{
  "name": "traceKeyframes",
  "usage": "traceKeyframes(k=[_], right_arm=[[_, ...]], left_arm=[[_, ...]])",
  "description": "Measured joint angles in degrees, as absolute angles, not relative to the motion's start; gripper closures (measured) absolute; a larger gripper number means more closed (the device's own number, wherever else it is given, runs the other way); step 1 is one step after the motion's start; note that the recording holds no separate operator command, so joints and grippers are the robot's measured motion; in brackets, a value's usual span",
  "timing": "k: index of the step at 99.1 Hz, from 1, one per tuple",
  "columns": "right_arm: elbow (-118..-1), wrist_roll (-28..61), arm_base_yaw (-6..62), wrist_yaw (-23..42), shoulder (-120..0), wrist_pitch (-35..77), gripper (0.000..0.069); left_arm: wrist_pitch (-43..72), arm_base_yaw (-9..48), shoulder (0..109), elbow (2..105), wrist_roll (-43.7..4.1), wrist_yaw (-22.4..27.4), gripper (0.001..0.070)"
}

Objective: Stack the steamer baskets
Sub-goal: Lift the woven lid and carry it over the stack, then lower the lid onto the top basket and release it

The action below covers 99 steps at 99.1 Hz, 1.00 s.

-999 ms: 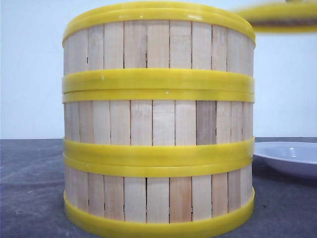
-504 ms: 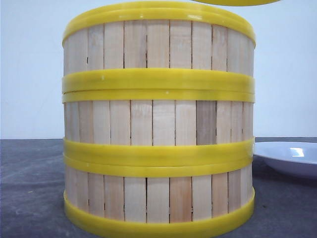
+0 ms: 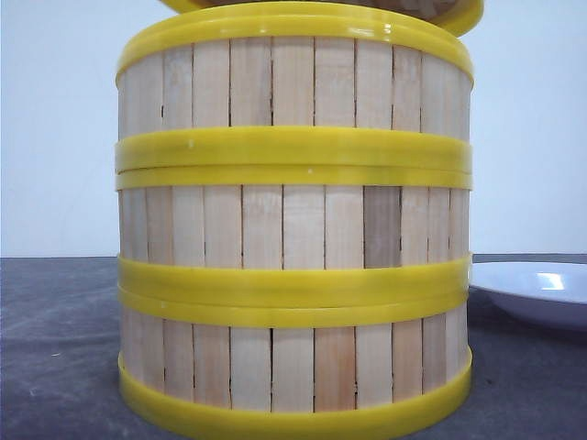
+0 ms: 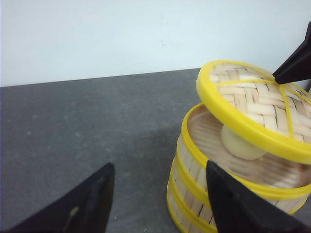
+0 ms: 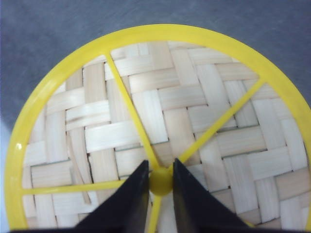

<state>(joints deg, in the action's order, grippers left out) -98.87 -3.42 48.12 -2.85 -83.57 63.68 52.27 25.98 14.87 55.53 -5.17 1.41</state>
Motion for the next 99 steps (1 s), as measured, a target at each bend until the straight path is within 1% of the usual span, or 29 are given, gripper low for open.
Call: traceKeyframes(k=[17,29,99], right_arm=[[-98.87,-3.42,49.08,-2.72,-84.51,64.51,0.0636],[-98.87,-3.42,49.12,-1.28,-85.43,64.93,0.0636],[-98.87,-3.42,50.33,-1.26,-89.08,65.39,0.0636]], left_arm=[[52.34,25.98,14.87,55.53,-5.17,1.41,0.0356],[52.38,25.98,14.87,55.53,-5.17,1.41,0.0356],[52.47,25.98,14.87,55.53,-4.89,1.41,0.0356]])
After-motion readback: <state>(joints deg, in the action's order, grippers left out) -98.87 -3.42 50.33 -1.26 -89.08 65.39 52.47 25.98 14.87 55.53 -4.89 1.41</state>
